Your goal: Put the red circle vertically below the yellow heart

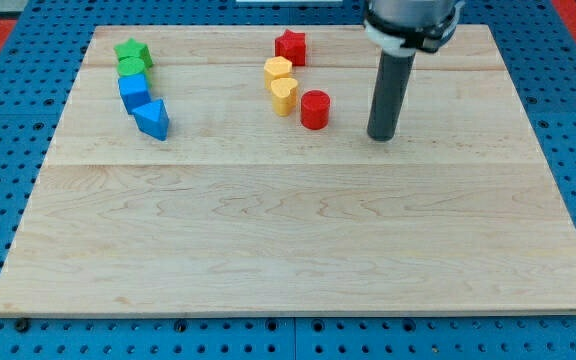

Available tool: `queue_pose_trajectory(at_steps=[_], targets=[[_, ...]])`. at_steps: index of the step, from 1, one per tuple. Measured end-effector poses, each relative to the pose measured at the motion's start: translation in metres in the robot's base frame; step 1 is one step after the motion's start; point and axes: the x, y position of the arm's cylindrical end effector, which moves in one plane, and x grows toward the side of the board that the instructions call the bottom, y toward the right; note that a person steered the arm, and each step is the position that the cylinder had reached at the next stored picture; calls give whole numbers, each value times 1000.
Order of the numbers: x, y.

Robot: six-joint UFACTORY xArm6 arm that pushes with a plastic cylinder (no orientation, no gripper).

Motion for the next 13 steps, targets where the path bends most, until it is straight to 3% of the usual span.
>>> queue_pose_trajectory(at_steps=[1, 2, 5, 6, 7, 8, 10, 12, 13], targets=[[-35, -29], [-35, -67], [-8, -90], [19, -49], [88, -46], [137, -109], [170, -245], [144, -409], [141, -416]])
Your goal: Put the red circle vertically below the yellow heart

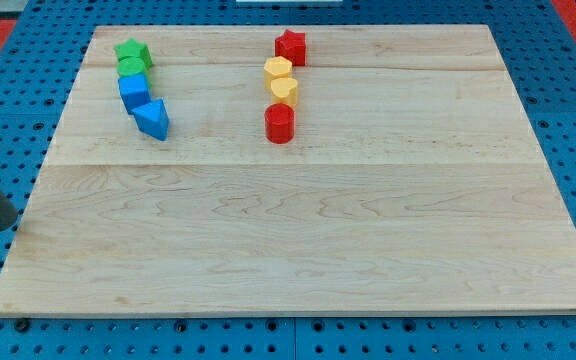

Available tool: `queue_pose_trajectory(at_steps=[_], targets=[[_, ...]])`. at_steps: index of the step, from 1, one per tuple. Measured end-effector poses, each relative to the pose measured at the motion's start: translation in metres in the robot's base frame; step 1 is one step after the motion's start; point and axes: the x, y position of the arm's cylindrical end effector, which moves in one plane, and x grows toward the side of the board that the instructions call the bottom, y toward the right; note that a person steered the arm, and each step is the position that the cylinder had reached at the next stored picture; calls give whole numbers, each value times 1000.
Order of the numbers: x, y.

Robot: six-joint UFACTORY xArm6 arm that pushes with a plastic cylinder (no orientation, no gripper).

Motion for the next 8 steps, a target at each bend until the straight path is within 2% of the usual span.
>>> queue_pose_trajectory(at_steps=[4, 6, 8], targets=[[-3, 0], [-34, 1], [-149, 31]])
